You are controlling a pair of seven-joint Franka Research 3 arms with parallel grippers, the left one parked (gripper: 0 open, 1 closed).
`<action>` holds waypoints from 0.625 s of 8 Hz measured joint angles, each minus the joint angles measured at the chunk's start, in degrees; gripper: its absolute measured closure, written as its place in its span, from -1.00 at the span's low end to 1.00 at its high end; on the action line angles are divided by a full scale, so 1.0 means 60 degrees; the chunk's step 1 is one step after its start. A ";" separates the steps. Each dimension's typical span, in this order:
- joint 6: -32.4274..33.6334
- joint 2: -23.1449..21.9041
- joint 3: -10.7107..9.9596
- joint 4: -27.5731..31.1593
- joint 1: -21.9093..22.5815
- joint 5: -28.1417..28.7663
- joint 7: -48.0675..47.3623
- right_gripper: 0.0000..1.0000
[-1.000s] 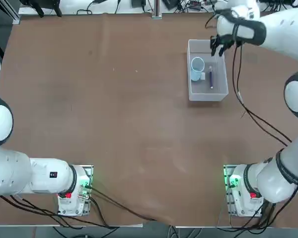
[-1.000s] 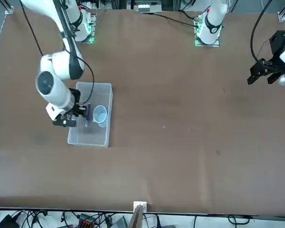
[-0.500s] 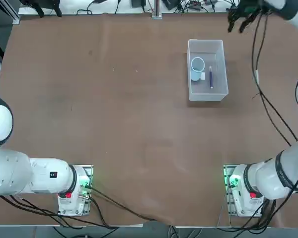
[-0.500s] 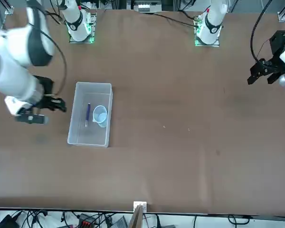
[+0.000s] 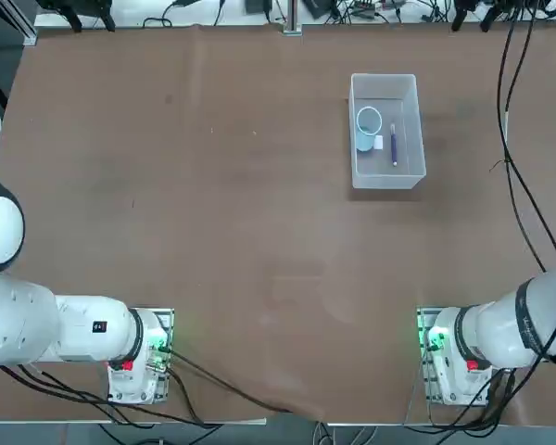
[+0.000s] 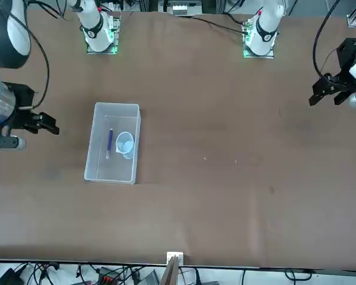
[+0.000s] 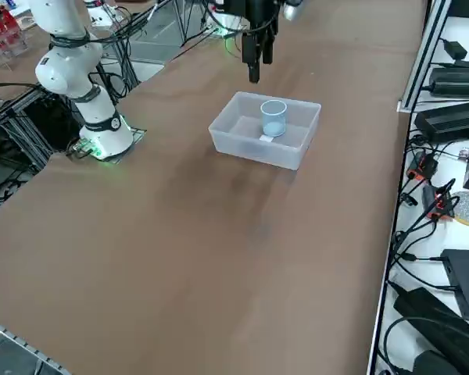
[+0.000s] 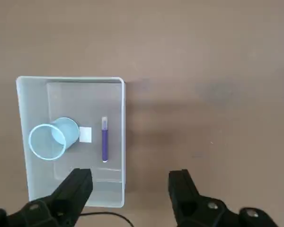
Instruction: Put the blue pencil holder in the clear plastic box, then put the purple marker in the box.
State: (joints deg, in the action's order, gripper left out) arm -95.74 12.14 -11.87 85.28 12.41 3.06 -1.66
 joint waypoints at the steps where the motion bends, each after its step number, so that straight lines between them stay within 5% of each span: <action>1: 0.0073 -0.0145 0.0000 -0.0048 0.0003 -0.0001 0.0003 -0.98; 5: 0.0422 -0.0749 0.0006 -0.0076 0.0013 -0.0003 -0.0019 -0.99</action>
State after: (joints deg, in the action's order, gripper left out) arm -93.21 7.65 -11.83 84.83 12.49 3.05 -1.77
